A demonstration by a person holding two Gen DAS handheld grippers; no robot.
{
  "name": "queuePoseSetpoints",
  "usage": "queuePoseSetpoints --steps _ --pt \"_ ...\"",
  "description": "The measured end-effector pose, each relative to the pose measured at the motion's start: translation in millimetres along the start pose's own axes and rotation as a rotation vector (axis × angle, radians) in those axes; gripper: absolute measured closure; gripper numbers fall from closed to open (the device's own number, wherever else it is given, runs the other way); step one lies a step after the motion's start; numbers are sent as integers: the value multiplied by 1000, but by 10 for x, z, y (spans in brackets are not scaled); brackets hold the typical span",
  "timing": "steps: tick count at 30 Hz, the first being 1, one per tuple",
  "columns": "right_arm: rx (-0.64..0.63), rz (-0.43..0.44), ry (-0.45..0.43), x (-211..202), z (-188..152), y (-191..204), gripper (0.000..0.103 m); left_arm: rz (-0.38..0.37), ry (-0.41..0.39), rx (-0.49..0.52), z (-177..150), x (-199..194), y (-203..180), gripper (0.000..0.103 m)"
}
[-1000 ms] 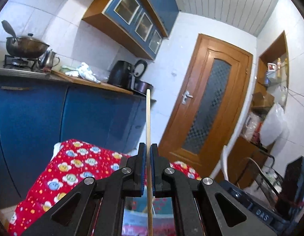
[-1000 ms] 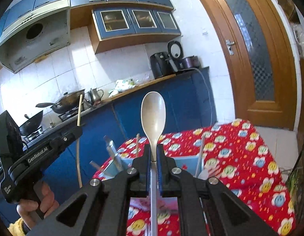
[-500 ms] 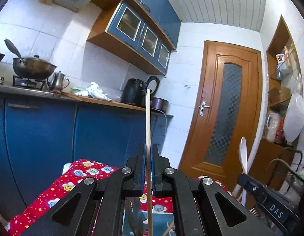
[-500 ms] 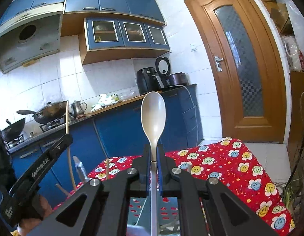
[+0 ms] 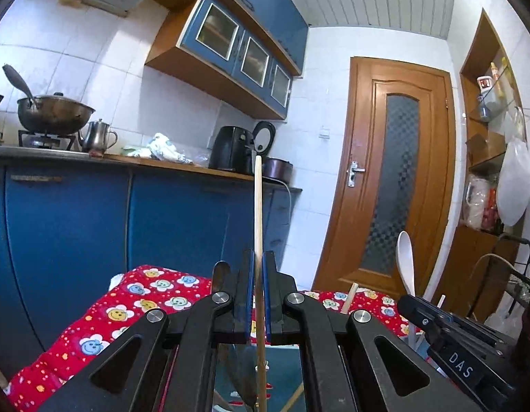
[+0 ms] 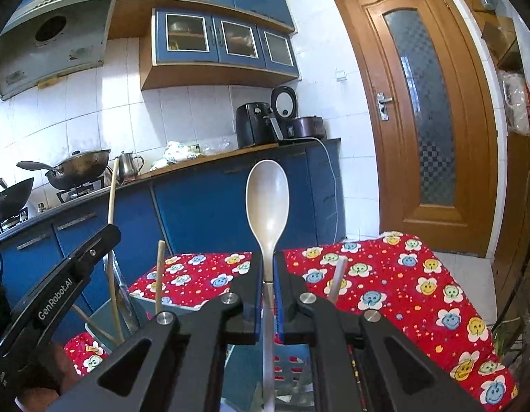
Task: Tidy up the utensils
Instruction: 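Lift the chopstick and wooden spoon and lower them into the holder, then open both tools to release the chopstick and spoon into the holder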
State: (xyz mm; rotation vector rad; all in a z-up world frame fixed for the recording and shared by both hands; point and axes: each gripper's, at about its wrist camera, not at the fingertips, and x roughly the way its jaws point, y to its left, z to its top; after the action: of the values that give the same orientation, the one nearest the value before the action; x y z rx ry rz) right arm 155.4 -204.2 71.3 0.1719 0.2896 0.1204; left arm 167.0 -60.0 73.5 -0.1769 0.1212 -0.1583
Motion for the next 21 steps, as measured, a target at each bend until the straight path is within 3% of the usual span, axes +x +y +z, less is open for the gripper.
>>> queuePoseSetpoints --steps 3,5,7,11,13,15,21 --pt "16 8 13 9 -5 -4 92 3 2 8 -4 -6 -12 98" --pt "27 12 15 1 -5 -17 79 1 5 9 -6 -13 -26 95" --pt "37 20 8 -21 2 -27 75 1 7 10 -9 -18 -32 90" --pt "44 20 -1 -43 14 -23 72 -4 12 8 -7 -23 -36 87" --pt "50 27 -1 -47 16 -23 71 -12 19 0 -1 -22 -34 76" --pt "52 31 -5 -55 20 -19 68 -17 22 -7 6 -28 -30 71" --pt "75 53 -24 -137 59 -31 65 -37 40 -19 61 -60 -49 67"
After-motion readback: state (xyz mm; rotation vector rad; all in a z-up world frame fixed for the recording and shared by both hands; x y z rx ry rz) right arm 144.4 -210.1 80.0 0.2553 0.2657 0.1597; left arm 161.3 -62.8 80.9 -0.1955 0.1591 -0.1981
